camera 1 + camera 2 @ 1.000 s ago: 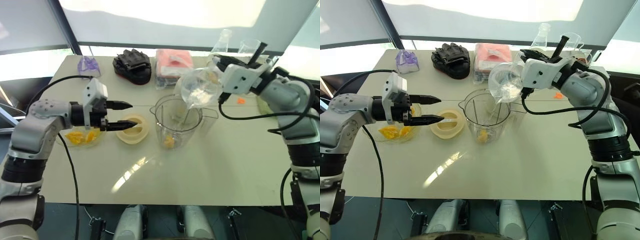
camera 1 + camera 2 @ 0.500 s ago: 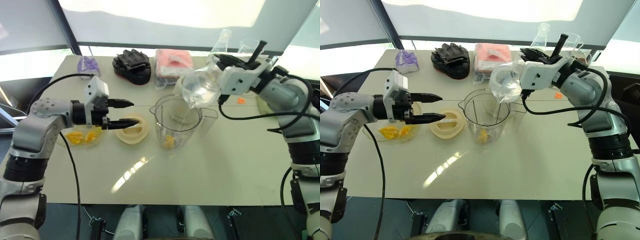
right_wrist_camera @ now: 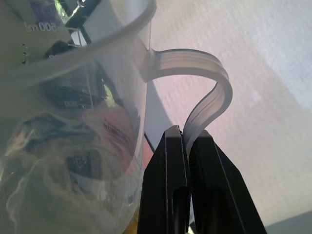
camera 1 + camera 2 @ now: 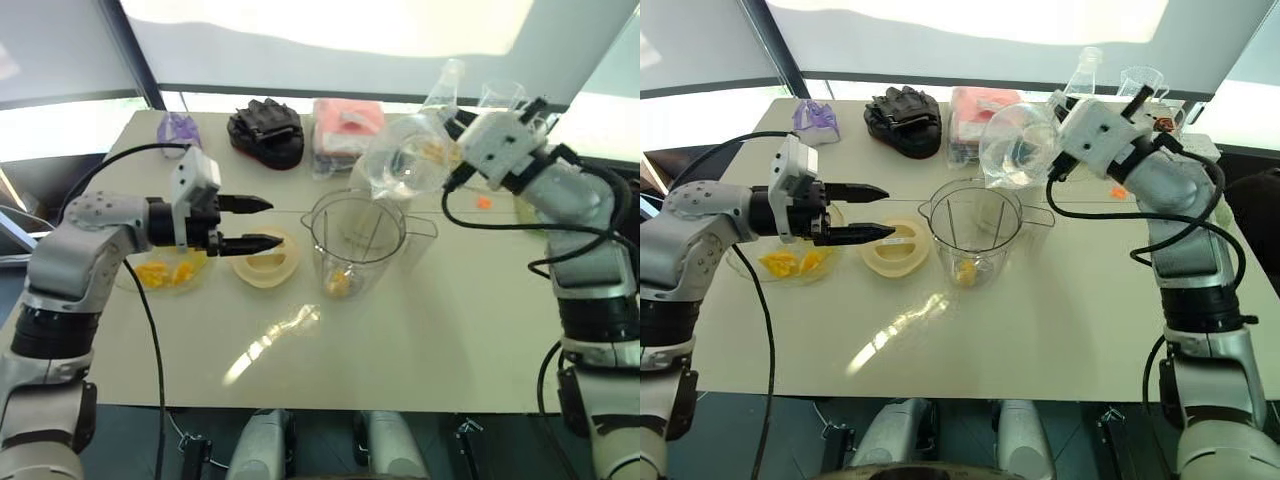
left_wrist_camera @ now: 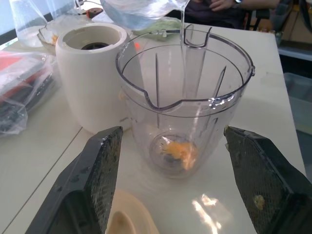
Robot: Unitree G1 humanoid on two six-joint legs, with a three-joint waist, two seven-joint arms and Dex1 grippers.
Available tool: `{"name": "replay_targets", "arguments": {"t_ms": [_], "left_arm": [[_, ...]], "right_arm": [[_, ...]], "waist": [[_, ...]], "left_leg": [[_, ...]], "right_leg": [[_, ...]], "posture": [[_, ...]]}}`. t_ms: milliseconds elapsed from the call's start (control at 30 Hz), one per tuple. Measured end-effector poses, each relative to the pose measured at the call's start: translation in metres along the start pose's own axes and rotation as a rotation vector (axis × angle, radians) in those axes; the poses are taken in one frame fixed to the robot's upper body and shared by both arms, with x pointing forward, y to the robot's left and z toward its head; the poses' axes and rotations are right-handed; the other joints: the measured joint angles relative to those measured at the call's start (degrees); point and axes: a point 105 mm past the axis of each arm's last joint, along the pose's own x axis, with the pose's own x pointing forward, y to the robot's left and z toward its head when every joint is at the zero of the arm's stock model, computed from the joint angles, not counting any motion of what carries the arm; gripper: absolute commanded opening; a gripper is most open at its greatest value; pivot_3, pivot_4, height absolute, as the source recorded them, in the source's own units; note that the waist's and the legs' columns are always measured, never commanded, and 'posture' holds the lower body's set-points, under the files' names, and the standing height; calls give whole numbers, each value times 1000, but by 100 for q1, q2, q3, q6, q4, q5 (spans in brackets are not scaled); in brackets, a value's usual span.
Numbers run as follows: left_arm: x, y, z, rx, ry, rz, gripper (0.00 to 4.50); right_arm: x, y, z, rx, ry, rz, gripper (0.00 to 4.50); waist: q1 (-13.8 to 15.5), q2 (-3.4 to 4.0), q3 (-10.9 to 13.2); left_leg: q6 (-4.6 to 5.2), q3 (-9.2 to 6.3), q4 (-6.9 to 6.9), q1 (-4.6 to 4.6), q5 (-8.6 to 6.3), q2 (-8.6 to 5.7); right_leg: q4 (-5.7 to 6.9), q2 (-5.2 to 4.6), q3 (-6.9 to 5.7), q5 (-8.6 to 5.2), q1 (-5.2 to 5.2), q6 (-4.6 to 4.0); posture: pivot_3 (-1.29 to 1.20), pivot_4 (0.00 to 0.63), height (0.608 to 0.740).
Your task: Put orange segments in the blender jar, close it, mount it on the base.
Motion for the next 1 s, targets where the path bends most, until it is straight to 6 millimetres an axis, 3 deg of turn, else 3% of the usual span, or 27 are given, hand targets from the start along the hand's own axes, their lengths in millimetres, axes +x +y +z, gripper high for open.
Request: {"name": "replay_targets", "arguments": {"t_ms": [133, 233, 333, 533, 733, 1000], "left_arm": [[1, -2, 8, 9, -22, -26, 3440], [4, -3, 18, 26, -57, -52, 3440], [9, -7, 20, 25, -81, -80, 3440], [28, -22, 22, 7, -115, -138, 3440], [29, -26, 13, -48, -97, -109, 3440], [11, -27, 6, -80, -50, -63, 3440]], "right_arm": [[-20, -3, -9, 224, 56, -28, 74], [-33, -14, -7, 396, 52, -127, 74], [-55, -31, -18, 489, 104, -269, 74], [-99, -36, -74, 576, 297, -539, 74], [-150, -20, -153, 603, 588, -781, 74], [-178, -2, -206, 618, 748, -889, 74]], "waist": [[-7, 0, 0], [-11, 0, 0], [-9, -1, -1], [-16, -3, -3], [-65, 1, -2], [-64, 2, -3]], "left_leg": [[0, 2, 1, 0, 0, -3], [0, 1, 1, 5, 0, -4], [-1, 0, 1, 8, 0, -5], [0, 1, 1, 11, 0, -14], [-2, 3, 1, 16, 1, -12], [-7, 3, 1, 24, 6, -11]], "right_leg": [[-2, -3, 1, 0, 0, -1], [4, -2, 1, 0, 3, 0], [7, 0, 1, 0, 4, -1], [3, 0, 6, 0, 9, -1], [6, 5, 14, -1, 8, -2], [9, 12, 23, -2, 11, -4]], "posture": [[0, 150, 740], [0, 150, 740], [0, 150, 740], [0, 150, 740], [0, 150, 740], [0, 150, 740]]}}
